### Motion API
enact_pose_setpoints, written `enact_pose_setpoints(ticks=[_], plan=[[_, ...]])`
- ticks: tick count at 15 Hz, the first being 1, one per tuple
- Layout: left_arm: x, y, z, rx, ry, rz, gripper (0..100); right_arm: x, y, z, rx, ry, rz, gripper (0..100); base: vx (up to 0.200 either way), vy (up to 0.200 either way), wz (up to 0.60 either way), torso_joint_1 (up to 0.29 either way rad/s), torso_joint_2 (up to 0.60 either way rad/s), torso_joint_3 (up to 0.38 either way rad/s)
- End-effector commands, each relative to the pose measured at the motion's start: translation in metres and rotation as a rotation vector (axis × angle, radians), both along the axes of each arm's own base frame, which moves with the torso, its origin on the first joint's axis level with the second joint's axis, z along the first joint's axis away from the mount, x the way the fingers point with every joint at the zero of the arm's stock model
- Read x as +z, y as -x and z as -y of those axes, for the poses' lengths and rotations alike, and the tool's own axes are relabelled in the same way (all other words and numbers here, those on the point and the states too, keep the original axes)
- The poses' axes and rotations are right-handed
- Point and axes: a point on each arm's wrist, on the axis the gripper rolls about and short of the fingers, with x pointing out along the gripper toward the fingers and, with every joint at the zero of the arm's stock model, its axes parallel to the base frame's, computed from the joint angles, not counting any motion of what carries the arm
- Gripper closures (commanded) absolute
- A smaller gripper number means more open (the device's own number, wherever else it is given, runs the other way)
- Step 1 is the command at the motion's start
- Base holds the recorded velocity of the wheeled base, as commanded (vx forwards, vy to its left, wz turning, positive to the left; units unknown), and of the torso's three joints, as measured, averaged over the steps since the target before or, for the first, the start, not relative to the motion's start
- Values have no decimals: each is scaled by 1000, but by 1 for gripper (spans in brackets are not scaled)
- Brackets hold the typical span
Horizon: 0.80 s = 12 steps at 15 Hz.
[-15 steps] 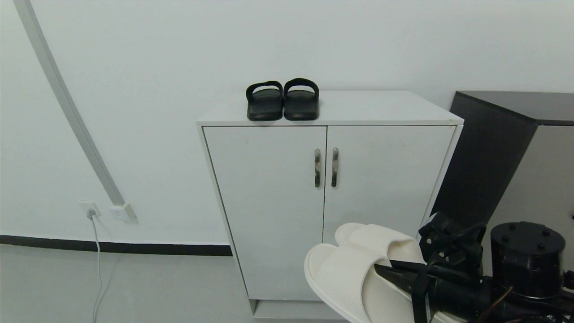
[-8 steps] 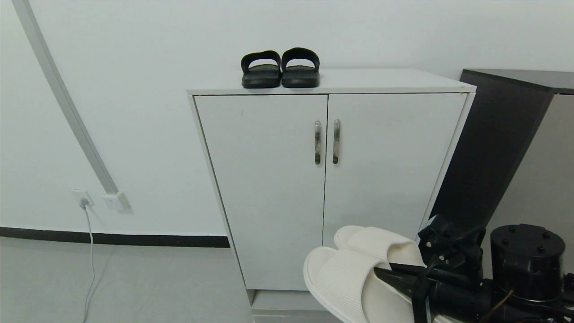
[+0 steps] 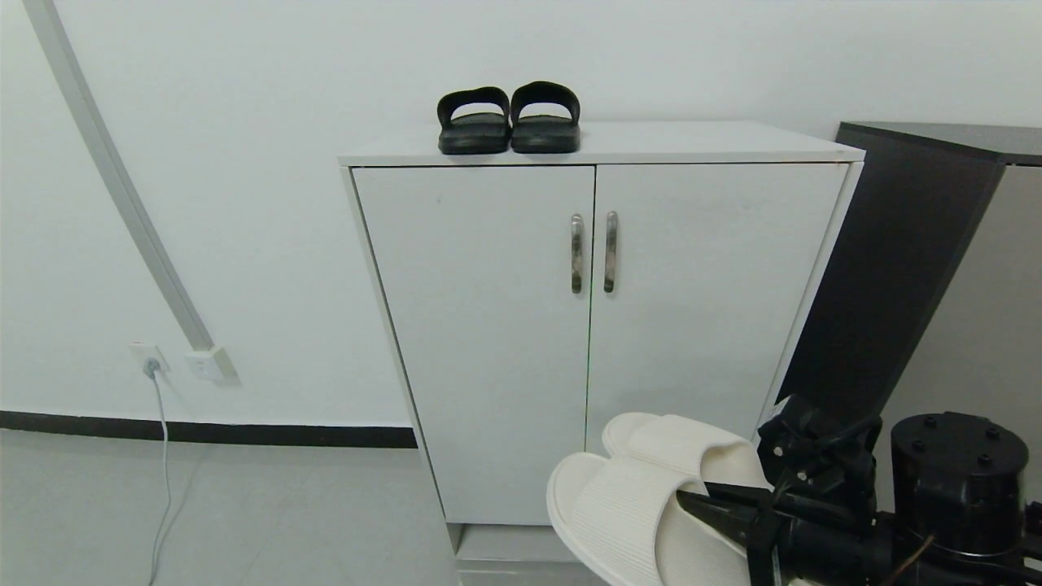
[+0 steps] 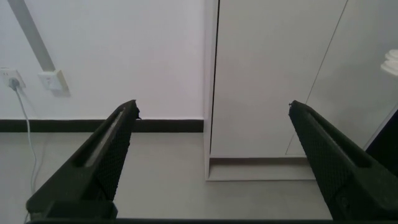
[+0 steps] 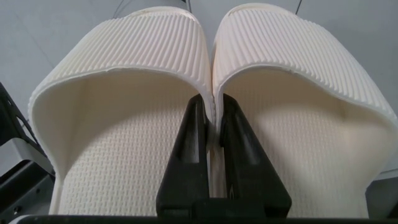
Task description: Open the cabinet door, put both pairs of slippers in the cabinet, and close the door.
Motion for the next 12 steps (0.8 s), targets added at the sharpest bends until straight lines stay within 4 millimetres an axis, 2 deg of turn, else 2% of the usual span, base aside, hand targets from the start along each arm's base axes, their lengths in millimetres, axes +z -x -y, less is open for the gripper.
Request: enact_pose_setpoints(ticks=[1,7,9,10,11,12], plan=[[2,-5,0,-4,1,-63,0,0,0,0,1,0,-1,100,0,0,0,-7,71,56],[5,-7,-1,-65,-13,-86,0,-3,1,0,11,19,-1,100,0,0,0,0,0,0],[47,-12,0,-90,95,-59,0,-7,-1,-1,9,28,-11,100,0,0,0,0,0,0],[59,-23,2,-169,104,-118,0,-8,-3,-3,8,27,-8,100,0,0,0,0,0,0],[59,-23,2,-169,104,-118,0,-8,-3,-3,8,27,-8,100,0,0,0,0,0,0],[73,-45,6,-265,108,-173,0,-10,-5,-4,5,17,4,100,0,0,0,0,0,0]])
